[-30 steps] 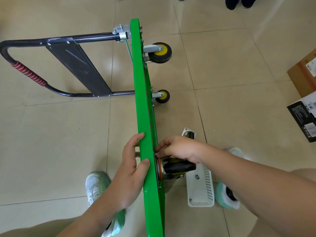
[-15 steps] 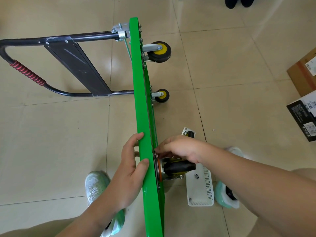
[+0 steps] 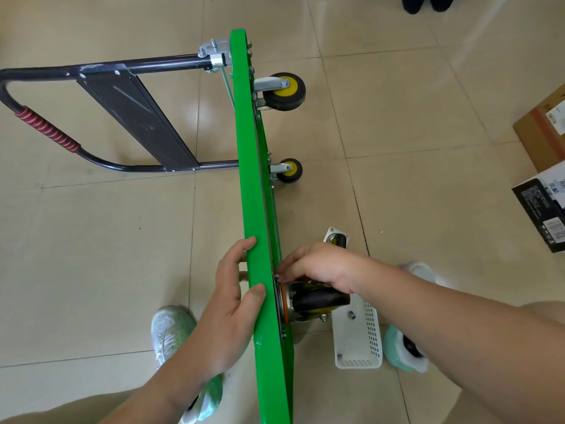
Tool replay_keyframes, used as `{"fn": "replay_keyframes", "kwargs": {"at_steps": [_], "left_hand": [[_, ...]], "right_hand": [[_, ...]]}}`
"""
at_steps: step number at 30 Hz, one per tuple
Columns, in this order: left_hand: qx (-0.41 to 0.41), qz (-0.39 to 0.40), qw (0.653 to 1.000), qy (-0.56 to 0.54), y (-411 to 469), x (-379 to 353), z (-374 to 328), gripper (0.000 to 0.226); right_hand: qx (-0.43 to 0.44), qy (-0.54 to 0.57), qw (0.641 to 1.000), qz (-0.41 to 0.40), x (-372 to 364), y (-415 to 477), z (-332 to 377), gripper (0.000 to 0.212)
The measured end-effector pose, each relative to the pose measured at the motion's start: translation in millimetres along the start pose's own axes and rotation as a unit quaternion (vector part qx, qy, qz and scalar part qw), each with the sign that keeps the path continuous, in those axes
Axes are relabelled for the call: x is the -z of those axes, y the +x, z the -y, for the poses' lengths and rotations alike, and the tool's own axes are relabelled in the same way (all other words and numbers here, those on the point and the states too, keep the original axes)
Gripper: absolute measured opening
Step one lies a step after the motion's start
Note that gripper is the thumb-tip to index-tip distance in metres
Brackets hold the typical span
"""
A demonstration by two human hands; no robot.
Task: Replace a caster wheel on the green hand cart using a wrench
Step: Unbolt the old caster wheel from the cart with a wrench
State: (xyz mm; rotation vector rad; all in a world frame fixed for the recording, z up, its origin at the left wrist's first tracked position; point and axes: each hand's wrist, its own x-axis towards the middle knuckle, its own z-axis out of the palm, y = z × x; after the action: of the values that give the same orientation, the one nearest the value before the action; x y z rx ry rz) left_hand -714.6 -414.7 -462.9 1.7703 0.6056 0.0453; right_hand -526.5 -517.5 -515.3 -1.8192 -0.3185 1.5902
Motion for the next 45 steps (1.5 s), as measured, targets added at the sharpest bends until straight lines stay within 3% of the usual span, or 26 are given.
{"fn": "replay_keyframes", "kwargs": {"at_steps": [3, 7, 15, 20, 28, 31, 37, 45], "left_hand": [[0.003, 0.001, 1.0, -0.004, -0.2, -0.1, 0.9, 0.061], [0.001, 0.001, 1.0, -0.002, -0.5, -0.1, 1.2, 0.061], [-0.003, 0.001, 1.0, -0.008, -1.1, 0.0, -0.3, 0.062], [0.0, 0.003, 1.0, -0.008, 0.1, -0.9, 0.8, 0.062], [0.0, -0.001, 1.0, -0.005, 1.1, -0.8, 2.4, 0.06], [0.0, -0.001, 1.0, -0.01, 1.7, -0.7, 4.1, 0.06], [-0.002, 0.001, 1.0, -0.019, 1.8, -0.4, 5.9, 0.061], [-0.002, -0.004, 1.0, -0.02, 2.0, -1.2, 5.4, 0.061]], "right_hand": [[-0.023, 0.057, 0.998, -0.004, -1.4, 0.4, -1.0, 0.023], [-0.015, 0.027, 0.999, -0.012, -3.5, 1.3, -2.2, 0.009], [-0.042, -0.026, 0.998, -0.03, -5.5, -1.0, 3.9, 0.042], [0.006, -0.023, 1.0, -0.017, -2.7, 2.1, 0.8, 0.014], [-0.03, 0.054, 0.998, 0.005, -4.4, 1.7, 1.6, 0.028], [-0.026, 0.04, 0.999, -0.009, -5.4, 1.0, 1.5, 0.023], [-0.066, 0.016, 0.998, -0.004, -4.0, -1.8, 4.8, 0.041], [-0.058, 0.036, 0.998, -0.015, -2.2, -7.0, 5.9, 0.033]]}}
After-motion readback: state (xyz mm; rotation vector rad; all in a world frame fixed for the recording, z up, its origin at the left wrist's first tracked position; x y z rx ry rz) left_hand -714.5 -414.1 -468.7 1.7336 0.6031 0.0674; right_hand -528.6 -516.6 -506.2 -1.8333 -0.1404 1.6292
